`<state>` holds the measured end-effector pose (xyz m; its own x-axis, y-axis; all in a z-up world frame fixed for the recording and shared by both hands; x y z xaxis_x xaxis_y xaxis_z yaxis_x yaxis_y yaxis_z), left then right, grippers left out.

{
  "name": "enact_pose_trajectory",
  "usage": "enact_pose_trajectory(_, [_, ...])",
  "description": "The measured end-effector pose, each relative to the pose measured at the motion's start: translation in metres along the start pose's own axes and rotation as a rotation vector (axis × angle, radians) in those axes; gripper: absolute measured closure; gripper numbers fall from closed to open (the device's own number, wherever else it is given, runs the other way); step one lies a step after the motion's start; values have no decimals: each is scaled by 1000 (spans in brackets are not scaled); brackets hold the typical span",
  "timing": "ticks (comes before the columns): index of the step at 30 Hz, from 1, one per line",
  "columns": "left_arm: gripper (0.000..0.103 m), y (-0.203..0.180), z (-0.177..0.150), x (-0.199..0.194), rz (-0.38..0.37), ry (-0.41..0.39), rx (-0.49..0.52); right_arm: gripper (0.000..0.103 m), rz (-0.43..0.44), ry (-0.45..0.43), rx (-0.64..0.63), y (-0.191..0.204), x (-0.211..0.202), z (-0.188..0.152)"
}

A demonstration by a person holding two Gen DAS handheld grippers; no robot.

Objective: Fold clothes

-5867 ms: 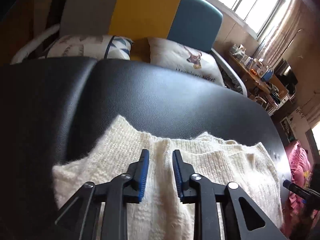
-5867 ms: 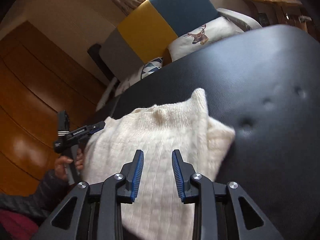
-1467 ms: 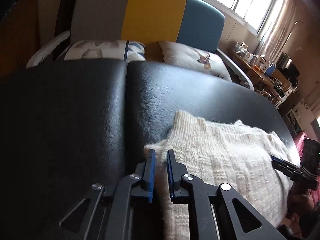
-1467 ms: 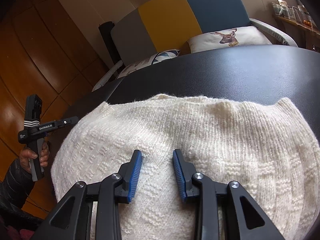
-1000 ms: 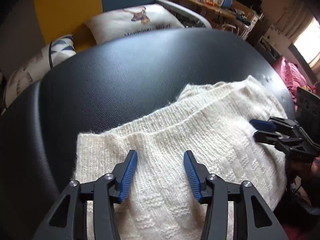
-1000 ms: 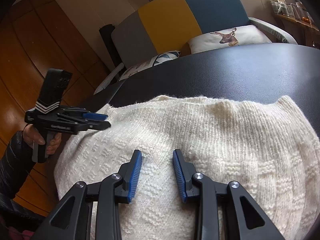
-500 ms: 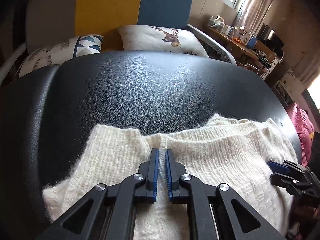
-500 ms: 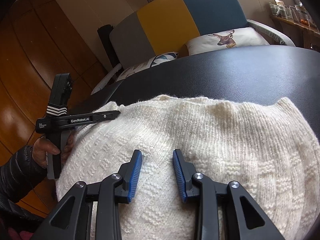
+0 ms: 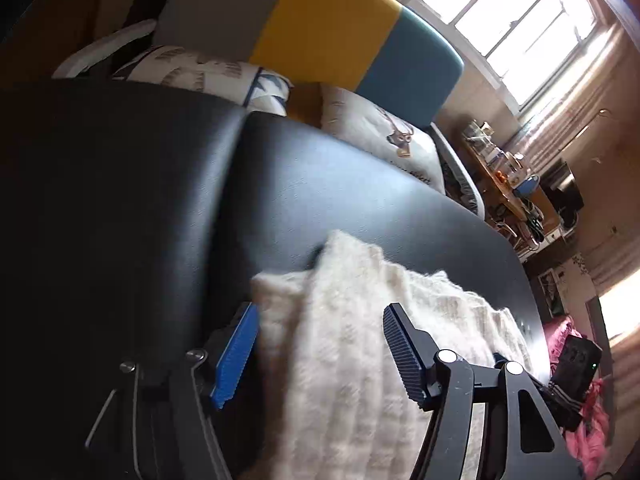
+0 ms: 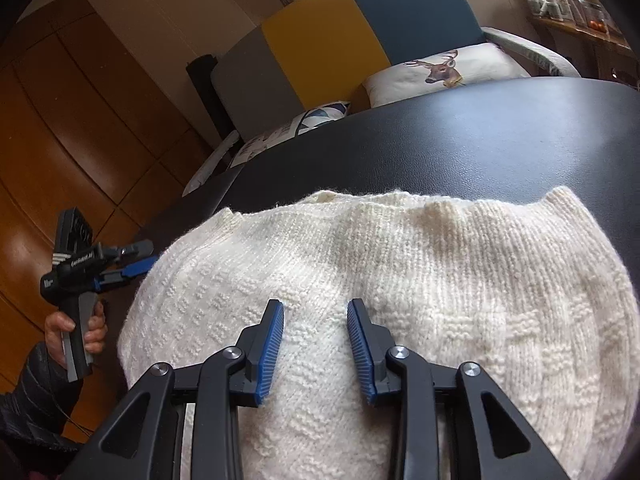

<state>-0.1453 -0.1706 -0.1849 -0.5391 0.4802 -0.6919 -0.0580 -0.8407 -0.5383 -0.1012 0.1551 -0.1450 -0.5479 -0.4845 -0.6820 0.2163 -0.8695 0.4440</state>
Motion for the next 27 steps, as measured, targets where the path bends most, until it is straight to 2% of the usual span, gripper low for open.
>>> enact_pose_trajectory(5, [32,24,-29,-19,-51,73,-57,65,-95,-3,-32,-4,-31,-8])
enact_pose_trajectory(9, [32,12,-31,-15,-138,101,-47,63,-204,3,-61,-20,-53,-18])
enact_pose_trajectory(12, [32,8,-25,-2,-135,117,-30,63,-261,23,-27,-38,-57,-26])
enact_pose_trajectory(17, [30,11,-23,23,-107,141,9,62,-253,20,-36,-41,-55,-34])
enact_pose_trajectory(18, [25,11,-22,24,-115,134,18,62,-250,14,-39,-42,-54,-34])
enact_pose_trajectory(23, [23,4,-21,25,-175,94,58,62,-212,-34,-35,-44,-55,-35])
enact_pose_trajectory(25, [25,-5,-22,27,-198,109,97,62,-197,-49,-30,-44,-55,-35])
enact_pose_trajectory(26, [29,-9,-23,28,-210,124,106,62,-191,-56,-31,-44,-56,-35])
enact_pose_trajectory(27, [40,-13,-25,30,-224,146,104,62,-187,-63,-34,-44,-56,-35])
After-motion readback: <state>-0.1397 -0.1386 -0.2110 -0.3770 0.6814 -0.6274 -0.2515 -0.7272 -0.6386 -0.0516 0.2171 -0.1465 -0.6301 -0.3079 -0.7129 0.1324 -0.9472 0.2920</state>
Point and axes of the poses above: each gripper's, at about its wrist camera, not at the fingertips, and x roughly the way its jaws point, y to its left, z to its top, the point moved 10 cm from there along x, roughly the way its jaws point, and after that the axes turned 5 degrees about -z, right-handed, at the moved point
